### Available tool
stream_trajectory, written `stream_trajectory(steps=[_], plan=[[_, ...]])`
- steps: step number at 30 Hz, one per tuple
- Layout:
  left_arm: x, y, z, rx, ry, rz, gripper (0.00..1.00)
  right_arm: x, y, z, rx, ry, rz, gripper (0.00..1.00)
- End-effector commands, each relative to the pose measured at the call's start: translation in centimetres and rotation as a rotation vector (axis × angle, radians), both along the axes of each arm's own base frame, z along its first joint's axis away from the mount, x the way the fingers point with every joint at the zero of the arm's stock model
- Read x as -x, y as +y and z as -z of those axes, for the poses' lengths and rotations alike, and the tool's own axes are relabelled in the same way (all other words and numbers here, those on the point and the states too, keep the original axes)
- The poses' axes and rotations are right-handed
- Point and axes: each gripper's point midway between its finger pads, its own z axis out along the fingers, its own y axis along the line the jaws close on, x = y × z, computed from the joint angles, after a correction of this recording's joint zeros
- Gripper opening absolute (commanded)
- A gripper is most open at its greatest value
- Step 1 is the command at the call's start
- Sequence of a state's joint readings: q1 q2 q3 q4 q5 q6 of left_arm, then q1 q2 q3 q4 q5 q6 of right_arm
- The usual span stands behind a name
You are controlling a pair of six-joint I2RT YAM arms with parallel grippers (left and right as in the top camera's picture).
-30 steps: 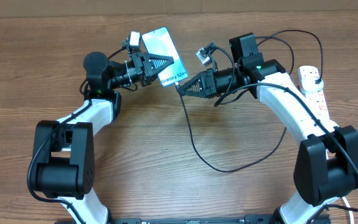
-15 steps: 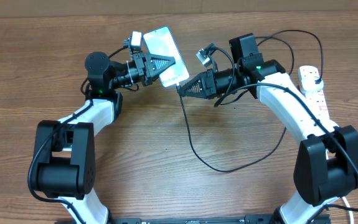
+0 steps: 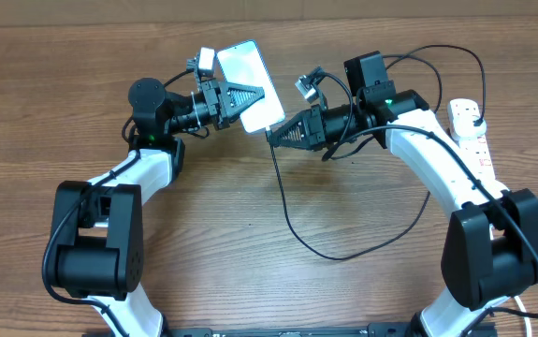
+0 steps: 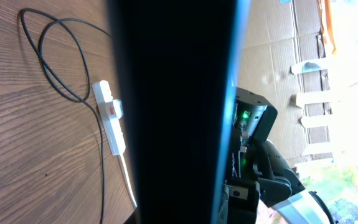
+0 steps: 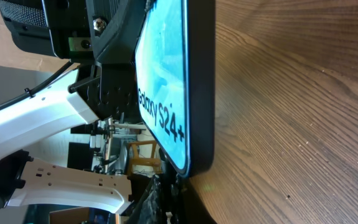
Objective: Plug charger to phone and switch on socket
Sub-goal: 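Push the black plug tip up into the phone's bottom port with the right gripper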
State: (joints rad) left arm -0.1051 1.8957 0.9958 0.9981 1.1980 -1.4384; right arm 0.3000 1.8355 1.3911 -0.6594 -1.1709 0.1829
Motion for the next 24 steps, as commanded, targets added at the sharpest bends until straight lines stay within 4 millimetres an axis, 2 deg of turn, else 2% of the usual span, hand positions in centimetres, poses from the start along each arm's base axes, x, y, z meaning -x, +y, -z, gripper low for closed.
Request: stream_trajectory(steps=[1,24], plan=[[0.79,-0.65,-1.79,-0.004,-0.081,0.039,0.04,-0.01,-0.34,-0.26,0.001,-0.004,0.009,0.04],[1.36,-0.79,-1.7,-0.012,-0.101,0.073,0.04,0.35,-0.29,-0.51,-0.015,0.013,-0.003,0.04]])
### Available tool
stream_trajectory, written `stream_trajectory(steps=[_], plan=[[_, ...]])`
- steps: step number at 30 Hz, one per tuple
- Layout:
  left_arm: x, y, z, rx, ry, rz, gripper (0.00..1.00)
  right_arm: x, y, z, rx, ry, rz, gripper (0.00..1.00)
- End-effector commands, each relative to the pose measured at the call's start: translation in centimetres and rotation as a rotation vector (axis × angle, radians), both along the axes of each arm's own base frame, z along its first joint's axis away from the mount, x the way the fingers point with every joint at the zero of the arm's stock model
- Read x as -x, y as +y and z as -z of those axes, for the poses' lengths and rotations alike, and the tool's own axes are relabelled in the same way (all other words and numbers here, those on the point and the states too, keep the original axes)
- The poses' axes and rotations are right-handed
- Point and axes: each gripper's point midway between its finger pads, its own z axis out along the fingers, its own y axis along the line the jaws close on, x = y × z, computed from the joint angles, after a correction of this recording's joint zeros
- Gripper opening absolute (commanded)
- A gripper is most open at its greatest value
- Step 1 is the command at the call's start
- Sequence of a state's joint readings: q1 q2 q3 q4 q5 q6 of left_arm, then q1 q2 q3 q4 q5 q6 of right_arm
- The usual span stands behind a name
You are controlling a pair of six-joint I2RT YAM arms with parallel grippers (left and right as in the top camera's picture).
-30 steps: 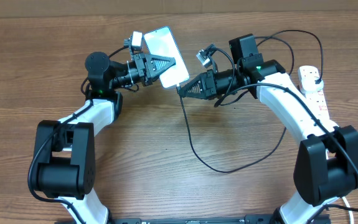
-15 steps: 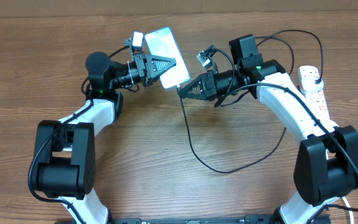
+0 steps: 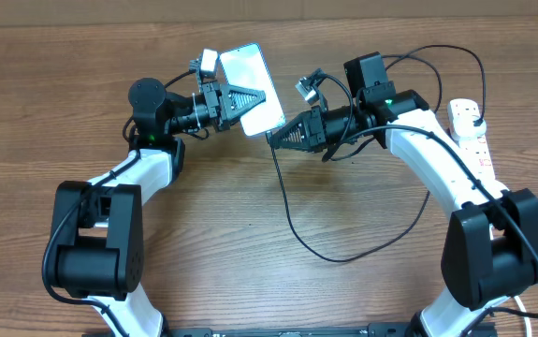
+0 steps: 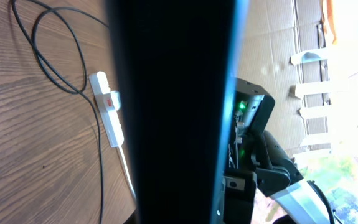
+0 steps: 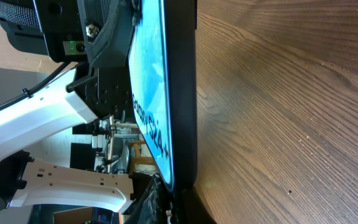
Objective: Plug charger to phone and switch on socket
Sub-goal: 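Push the black plug tip up into the phone's bottom port with the right gripper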
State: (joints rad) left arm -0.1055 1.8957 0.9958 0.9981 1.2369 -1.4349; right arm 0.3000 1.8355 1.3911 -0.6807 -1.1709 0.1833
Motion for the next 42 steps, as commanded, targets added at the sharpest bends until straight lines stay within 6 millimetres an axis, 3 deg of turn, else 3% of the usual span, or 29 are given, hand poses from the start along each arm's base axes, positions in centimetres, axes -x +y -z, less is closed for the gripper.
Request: stream_trajectory(steps=[1,12,42], plan=[[0.6,-0.6,-1.8,-0.006,-0.098,0.03,0.04,0.1,-0.2,-0.7,-0.022,-0.008,-0.003,0.04],[-1.0,0.6,-1.9,-0.001,-0.103,-0.061,0.04,0.8,-0.3,-0.6,-0.028,0.007,-0.021,0.04],[-0.9,0.5,-1.9,-0.001,-0.102,-0.057,0.04,0.2,-0.3,-0.4,-0.009,-0.025,-0.007,0.04]])
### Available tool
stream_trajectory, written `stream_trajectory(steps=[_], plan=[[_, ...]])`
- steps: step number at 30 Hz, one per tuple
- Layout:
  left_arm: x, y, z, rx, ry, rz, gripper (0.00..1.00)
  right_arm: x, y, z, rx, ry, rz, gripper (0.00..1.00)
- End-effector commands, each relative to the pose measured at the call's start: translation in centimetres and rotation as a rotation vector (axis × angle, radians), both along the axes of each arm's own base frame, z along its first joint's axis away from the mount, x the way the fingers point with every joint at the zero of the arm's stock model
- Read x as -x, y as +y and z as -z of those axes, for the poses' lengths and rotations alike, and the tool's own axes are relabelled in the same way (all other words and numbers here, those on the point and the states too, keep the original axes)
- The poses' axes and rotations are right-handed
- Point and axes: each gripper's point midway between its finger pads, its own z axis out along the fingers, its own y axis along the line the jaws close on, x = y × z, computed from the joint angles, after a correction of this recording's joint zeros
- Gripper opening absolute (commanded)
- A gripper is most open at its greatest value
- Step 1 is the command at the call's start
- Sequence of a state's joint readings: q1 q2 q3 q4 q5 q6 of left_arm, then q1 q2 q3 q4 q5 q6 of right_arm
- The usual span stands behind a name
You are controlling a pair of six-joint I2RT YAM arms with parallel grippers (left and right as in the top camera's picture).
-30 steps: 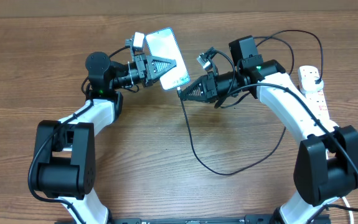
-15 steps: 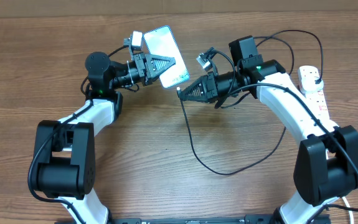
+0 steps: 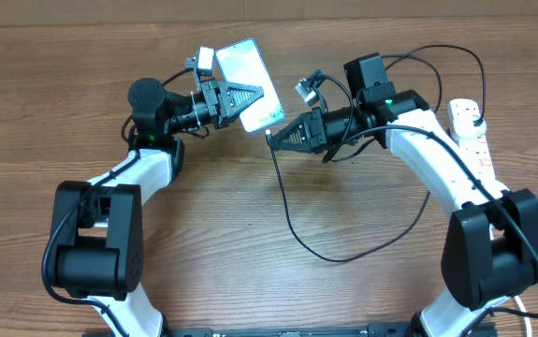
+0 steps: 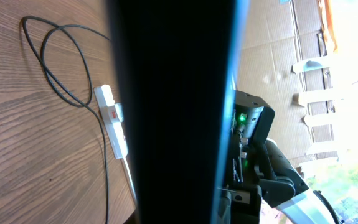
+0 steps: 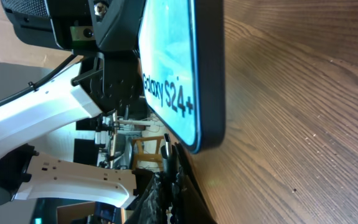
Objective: Plug charger to phone and switch on socket
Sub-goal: 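Push the black plug tip up into the phone's bottom port with the right gripper, then keep pressing the plug into the port while the left gripper holds the phone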
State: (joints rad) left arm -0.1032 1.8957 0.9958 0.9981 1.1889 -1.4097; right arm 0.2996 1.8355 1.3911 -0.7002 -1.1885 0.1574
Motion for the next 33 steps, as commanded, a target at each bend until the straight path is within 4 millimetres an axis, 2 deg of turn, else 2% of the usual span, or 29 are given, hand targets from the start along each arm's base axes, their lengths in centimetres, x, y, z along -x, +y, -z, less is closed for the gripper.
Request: stream_trajectory(steps=[1,33], plan=[[0.0,0.15,-1.85,-0.002,-0.078,-0.004,0.04,-0.22,-0.29,-0.25,0.002,-0.027,0.009,0.04],[0.46,-0.45,-1.82,-0.003,-0.078,0.021,0.04,-0.2,-0.22,-0.47,-0.01,-0.024,0.005,0.04]])
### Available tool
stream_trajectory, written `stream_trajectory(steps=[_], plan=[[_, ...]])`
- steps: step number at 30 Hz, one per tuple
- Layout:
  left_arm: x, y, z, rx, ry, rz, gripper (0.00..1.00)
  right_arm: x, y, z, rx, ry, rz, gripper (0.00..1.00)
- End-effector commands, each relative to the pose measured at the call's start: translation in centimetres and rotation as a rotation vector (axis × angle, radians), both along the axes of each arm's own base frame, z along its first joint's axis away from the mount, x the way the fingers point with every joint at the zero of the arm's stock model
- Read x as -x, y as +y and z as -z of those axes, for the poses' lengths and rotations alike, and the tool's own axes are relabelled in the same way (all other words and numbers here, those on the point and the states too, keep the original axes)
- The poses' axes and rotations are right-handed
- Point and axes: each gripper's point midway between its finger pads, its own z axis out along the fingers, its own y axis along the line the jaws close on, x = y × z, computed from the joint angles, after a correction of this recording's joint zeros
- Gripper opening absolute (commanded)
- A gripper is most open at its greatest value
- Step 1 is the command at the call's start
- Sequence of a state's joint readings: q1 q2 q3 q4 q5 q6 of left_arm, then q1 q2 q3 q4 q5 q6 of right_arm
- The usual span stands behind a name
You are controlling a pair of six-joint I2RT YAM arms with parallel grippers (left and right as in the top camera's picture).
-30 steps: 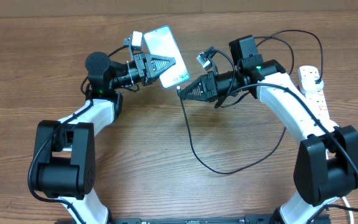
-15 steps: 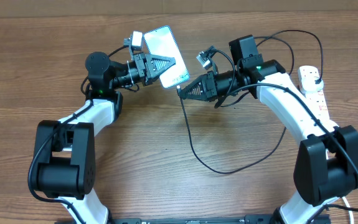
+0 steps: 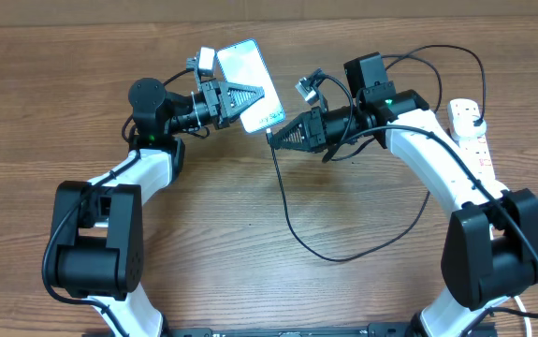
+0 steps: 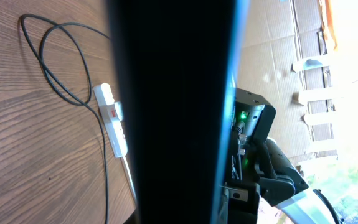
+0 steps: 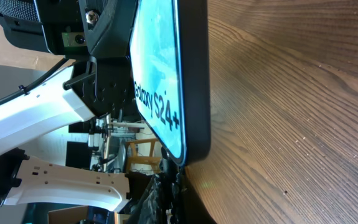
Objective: Plug charger to phone and switch on socket
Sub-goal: 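Keep pressing the plug into the port while the left gripper holds the phone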
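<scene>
My left gripper [image 3: 235, 99] is shut on the phone [image 3: 247, 82], held above the table with its lit screen facing up and its bottom edge towards the right arm. In the left wrist view the phone [image 4: 172, 112] is a dark slab across the middle. My right gripper [image 3: 274, 137] is shut on the charger plug [image 3: 269, 135], right under the phone's bottom corner. In the right wrist view the phone [image 5: 174, 81] ends just above the plug [image 5: 177, 177]; whether the plug sits in the port cannot be told.
The black charger cable [image 3: 288, 213] loops from the plug across the table's middle to the right. A white power strip [image 3: 471, 131] lies at the far right edge, also in the left wrist view [image 4: 112, 122], with its red switch. Both arms meet at the table's back.
In the right wrist view the phone has turned more edge-on and its bottom end has come down closer to the plug. Both grippers keep their hold. The overhead view looks nearly unchanged.
At every moment my left gripper held the phone and my right gripper held the plug at its bottom edge. The phone's tilt changed slightly from moment to moment, showing more or less screen to the right wrist. Now its end stands right above the plug.
</scene>
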State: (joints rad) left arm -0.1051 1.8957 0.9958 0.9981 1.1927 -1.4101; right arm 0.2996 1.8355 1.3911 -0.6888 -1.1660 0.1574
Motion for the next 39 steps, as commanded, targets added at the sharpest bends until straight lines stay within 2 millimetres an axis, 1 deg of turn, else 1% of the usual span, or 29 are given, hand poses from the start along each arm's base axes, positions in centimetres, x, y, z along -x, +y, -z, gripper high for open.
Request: stream_trajectory(steps=[1,33,39], plan=[[0.37,-0.36,-1.82,-0.002,-0.079,0.015,0.04,0.13,-0.18,-0.71,-0.026,-0.007,-0.005,0.04],[0.35,-0.37,-1.73,-0.003,-0.071,0.016,0.04,0.1,-0.08,-1.0,-0.041,-0.018,-0.012,0.04],[0.33,-0.37,-1.73,-0.003,-0.071,0.014,0.04,-0.05,-0.13,-0.79,-0.028,-0.021,-0.004,0.04]])
